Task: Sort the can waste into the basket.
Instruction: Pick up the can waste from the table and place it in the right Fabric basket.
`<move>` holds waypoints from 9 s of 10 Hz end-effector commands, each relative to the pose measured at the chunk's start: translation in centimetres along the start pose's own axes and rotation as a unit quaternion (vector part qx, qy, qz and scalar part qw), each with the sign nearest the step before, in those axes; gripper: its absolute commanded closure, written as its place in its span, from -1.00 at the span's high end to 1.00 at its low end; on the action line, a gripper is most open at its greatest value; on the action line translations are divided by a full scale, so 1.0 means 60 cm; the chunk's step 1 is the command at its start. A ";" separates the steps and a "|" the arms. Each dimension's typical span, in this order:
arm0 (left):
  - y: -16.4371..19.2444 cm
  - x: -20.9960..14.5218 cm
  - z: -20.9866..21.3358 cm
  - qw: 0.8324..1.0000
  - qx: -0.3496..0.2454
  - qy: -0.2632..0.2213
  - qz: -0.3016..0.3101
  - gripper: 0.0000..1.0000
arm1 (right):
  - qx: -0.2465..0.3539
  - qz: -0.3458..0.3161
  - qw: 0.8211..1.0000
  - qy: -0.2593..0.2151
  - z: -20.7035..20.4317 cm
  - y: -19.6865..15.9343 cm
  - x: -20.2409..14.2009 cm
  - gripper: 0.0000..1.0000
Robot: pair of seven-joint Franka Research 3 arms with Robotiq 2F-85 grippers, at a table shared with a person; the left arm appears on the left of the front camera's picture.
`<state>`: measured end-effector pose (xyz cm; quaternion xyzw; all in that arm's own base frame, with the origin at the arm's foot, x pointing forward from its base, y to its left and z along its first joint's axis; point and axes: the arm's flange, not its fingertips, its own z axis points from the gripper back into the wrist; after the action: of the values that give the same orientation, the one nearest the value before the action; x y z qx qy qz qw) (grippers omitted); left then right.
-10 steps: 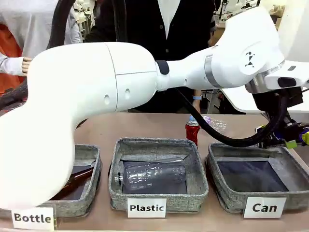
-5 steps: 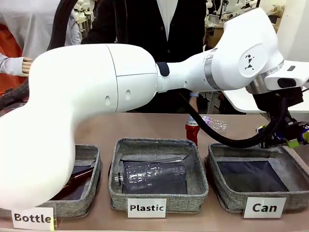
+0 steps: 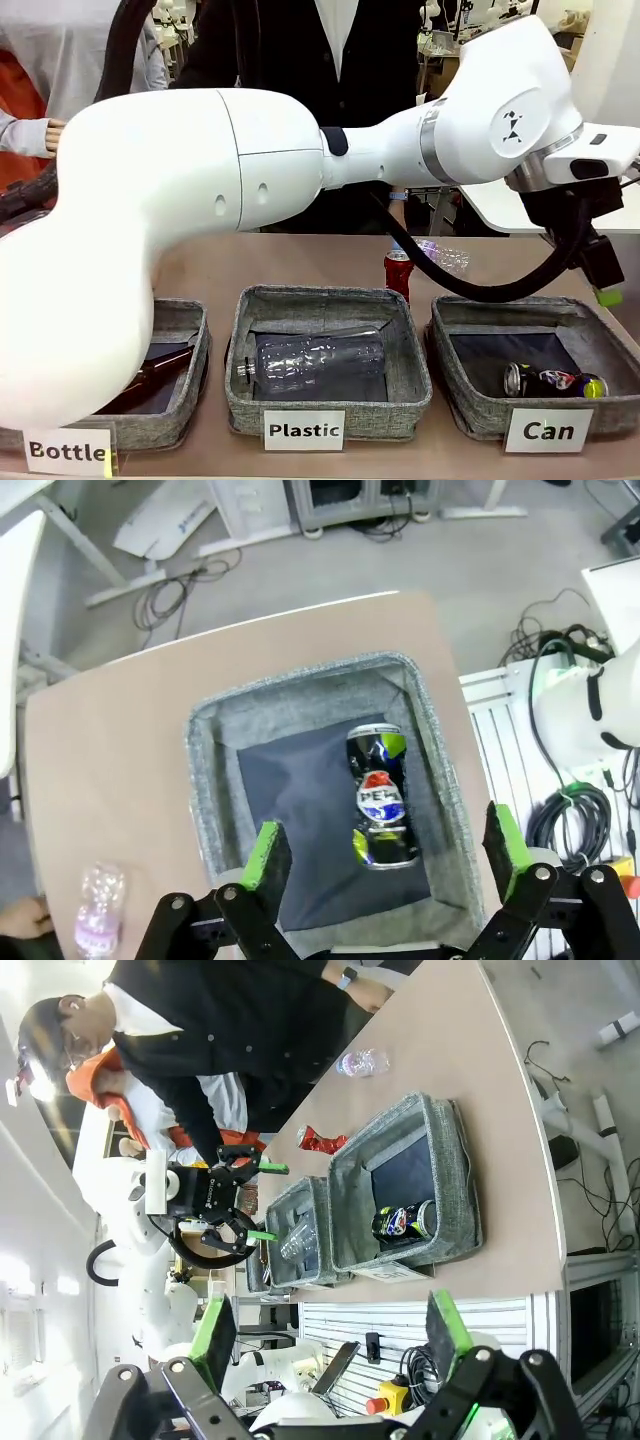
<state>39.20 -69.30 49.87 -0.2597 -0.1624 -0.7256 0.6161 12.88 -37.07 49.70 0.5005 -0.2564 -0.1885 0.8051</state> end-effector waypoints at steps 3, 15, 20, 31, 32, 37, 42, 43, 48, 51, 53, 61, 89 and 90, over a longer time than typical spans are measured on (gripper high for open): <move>0.001 -0.039 0.042 0.996 0.049 0.018 0.065 1.00 | 0.005 0.000 1.000 0.013 -0.024 0.013 -0.004 1.00; -0.251 -0.927 0.626 0.784 0.038 -0.204 0.584 1.00 | 0.057 -0.042 0.938 0.338 -0.605 0.248 -0.192 1.00; -0.346 -1.098 0.625 0.729 -0.002 -0.321 0.604 1.00 | 0.055 -0.098 0.929 0.352 -0.631 0.242 -0.129 1.00; -0.346 -1.098 0.625 0.729 -0.002 -0.321 0.604 1.00 | -0.050 -0.023 0.946 0.319 -0.624 0.241 -0.119 1.00; -0.346 -1.098 0.625 0.729 -0.002 -0.321 0.604 1.00 | -0.149 0.135 0.954 0.221 -0.649 0.245 -0.109 1.00; -0.346 -1.098 0.625 0.729 -0.002 -0.321 0.604 1.00 | -0.378 0.461 0.801 0.056 -0.745 0.240 -0.096 1.00; -0.346 -1.098 0.625 0.729 -0.002 -0.321 0.604 1.00 | -0.275 0.400 0.853 0.189 -0.743 0.282 -0.081 1.00; -0.346 -1.098 0.625 0.729 -0.002 -0.321 0.604 1.00 | -0.313 0.433 0.830 0.163 -0.764 0.283 -0.075 1.00; -0.346 -1.098 0.625 0.729 -0.002 -0.321 0.604 1.00 | -0.143 0.502 0.826 0.211 -0.746 0.247 -0.007 1.00; -0.346 -1.098 0.625 0.729 -0.002 -0.321 0.604 1.00 | -0.092 0.510 0.830 0.207 -0.556 0.221 -0.039 1.00; -0.346 -1.098 0.625 0.729 -0.002 -0.321 0.604 1.00 | -0.081 0.491 0.848 0.180 -0.494 0.178 -0.056 1.00; -0.346 -1.098 0.625 0.729 -0.002 -0.321 0.604 1.00 | -0.119 0.553 0.804 0.185 -0.679 0.197 -0.010 1.00; -0.346 -1.098 0.625 0.729 -0.002 -0.321 0.604 1.00 | 0.031 0.648 0.714 0.263 -0.945 0.155 0.058 1.00; -0.346 -1.098 0.625 0.729 -0.002 -0.321 0.604 1.00 | 0.074 0.649 0.713 0.254 -0.961 0.130 0.080 1.00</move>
<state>32.71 8.68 43.72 -0.5206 -0.1632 -0.0735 0.8348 49.20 5.56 38.19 0.2665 -0.3087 0.5082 0.7585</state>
